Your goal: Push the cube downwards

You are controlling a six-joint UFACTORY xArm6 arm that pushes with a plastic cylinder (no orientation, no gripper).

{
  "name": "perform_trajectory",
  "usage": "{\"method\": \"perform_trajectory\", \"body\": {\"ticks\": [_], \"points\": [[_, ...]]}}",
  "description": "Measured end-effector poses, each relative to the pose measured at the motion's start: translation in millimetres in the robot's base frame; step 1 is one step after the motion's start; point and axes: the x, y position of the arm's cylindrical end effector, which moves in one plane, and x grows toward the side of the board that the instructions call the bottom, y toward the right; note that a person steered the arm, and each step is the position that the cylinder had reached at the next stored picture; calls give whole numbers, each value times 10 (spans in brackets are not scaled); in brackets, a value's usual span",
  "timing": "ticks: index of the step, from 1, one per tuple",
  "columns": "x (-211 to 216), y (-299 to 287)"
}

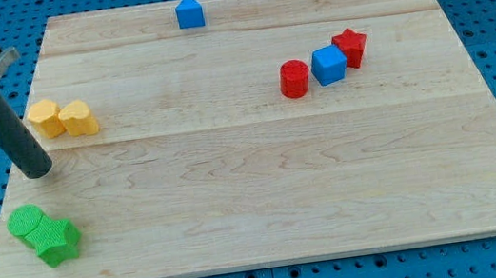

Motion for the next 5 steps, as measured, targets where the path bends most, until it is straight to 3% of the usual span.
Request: {"method": "perform_trajectory", "body": {"ticks": [5], "points": [[-209, 15]]}}
